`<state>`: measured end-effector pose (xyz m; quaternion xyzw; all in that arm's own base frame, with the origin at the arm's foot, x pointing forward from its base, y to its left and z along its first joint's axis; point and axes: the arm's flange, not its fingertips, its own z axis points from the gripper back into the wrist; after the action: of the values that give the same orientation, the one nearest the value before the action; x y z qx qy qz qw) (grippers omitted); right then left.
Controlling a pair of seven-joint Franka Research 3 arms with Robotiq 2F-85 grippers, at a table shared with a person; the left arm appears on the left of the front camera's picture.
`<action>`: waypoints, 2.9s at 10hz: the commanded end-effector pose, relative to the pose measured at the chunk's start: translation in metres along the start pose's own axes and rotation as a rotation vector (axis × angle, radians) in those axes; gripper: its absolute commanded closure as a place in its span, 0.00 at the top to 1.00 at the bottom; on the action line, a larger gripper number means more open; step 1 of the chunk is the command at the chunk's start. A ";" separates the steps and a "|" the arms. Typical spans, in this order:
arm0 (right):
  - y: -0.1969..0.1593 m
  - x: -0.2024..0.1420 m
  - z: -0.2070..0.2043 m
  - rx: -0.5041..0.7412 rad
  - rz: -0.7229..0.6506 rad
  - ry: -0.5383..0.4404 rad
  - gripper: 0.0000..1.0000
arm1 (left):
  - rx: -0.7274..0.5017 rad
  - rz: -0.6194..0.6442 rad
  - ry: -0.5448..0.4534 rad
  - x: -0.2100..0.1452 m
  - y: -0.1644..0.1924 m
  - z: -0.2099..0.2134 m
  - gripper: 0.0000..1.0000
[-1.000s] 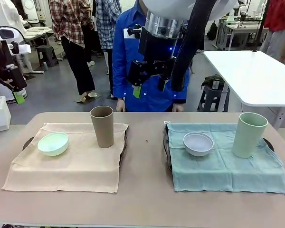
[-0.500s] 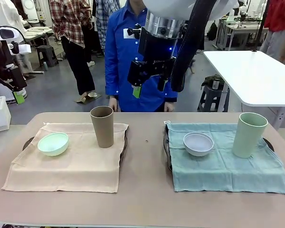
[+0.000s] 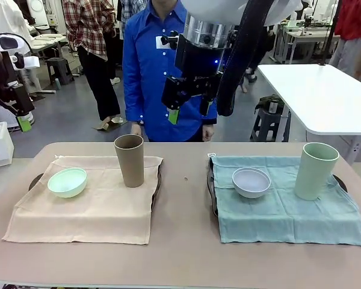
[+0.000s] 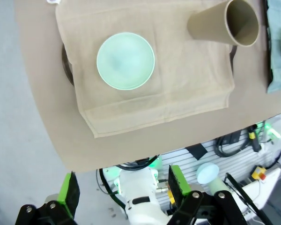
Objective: Set up a tray with a mat and arrange the tableware.
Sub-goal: Place the Picnic Bowl and Reusable plastic cup back onto the Handle tray in front of the human's position.
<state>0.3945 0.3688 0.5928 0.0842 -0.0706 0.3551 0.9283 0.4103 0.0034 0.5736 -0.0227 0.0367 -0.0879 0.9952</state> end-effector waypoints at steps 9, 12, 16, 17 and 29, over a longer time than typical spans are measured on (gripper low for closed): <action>-0.140 -0.163 0.105 0.420 -0.330 -0.539 1.00 | -0.605 -0.021 -0.091 0.003 0.070 0.014 1.00; -0.162 -0.225 0.103 0.731 -0.382 -0.791 1.00 | -0.847 0.002 -0.196 -0.008 0.092 0.028 1.00; -0.186 -0.276 0.101 0.957 -0.420 -0.833 1.00 | -1.042 0.117 -0.279 -0.030 0.129 0.027 1.00; -0.191 -0.285 0.099 0.965 -0.416 -0.782 1.00 | -1.045 0.124 -0.283 -0.033 0.135 0.026 1.00; -0.265 -0.337 0.106 1.159 -0.759 -0.501 1.00 | -1.314 0.222 -0.249 -0.029 0.164 0.022 1.00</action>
<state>0.3116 -0.0373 0.5891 0.6487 -0.0923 -0.0003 0.7554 0.4076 0.1607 0.5833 -0.5786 -0.0310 0.0330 0.8143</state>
